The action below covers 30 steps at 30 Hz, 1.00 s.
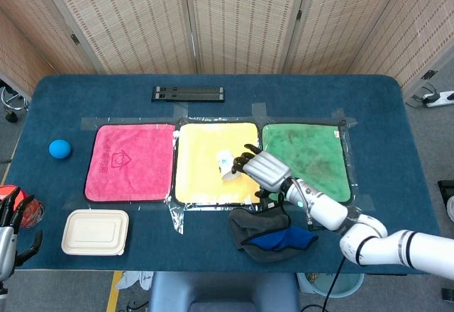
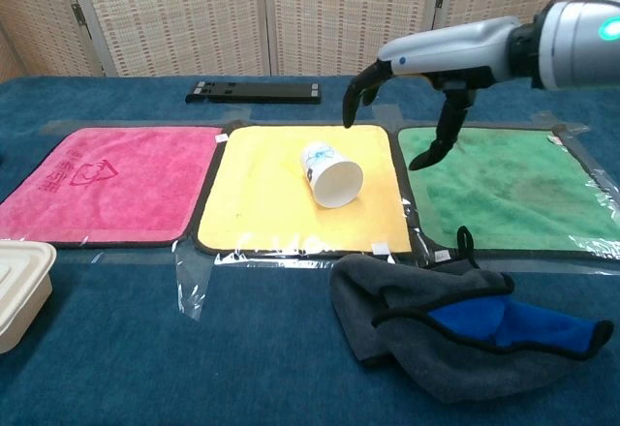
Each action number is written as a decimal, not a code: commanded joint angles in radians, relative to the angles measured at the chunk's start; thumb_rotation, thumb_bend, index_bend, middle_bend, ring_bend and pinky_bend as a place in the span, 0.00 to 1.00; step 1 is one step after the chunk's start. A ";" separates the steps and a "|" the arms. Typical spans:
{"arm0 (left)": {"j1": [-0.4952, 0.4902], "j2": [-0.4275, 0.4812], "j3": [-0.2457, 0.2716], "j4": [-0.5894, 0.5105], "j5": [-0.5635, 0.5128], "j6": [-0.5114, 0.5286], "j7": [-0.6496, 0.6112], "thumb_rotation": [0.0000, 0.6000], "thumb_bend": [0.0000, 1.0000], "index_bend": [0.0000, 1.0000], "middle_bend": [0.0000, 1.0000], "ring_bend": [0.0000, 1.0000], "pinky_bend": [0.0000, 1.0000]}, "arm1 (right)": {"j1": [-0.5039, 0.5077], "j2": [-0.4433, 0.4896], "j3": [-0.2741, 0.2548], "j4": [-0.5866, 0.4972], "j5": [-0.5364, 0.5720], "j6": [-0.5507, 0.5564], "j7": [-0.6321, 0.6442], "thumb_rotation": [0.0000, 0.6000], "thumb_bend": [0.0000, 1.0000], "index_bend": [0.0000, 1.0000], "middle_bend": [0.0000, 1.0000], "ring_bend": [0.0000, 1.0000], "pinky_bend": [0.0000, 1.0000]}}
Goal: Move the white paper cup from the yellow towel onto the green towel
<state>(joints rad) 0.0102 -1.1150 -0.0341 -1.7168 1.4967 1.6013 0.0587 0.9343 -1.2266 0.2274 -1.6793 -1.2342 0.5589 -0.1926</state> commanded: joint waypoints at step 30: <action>0.021 -0.001 0.004 0.036 -0.040 -0.025 -0.039 1.00 0.49 0.16 0.00 0.00 0.00 | 0.345 -0.407 -0.079 0.485 0.320 -0.051 -0.212 1.00 0.45 0.36 0.31 0.26 0.00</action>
<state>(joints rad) 0.0316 -1.1162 -0.0301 -1.6805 1.4569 1.5765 0.0195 1.2723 -1.6242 0.1503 -1.2042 -0.9165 0.5127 -0.4090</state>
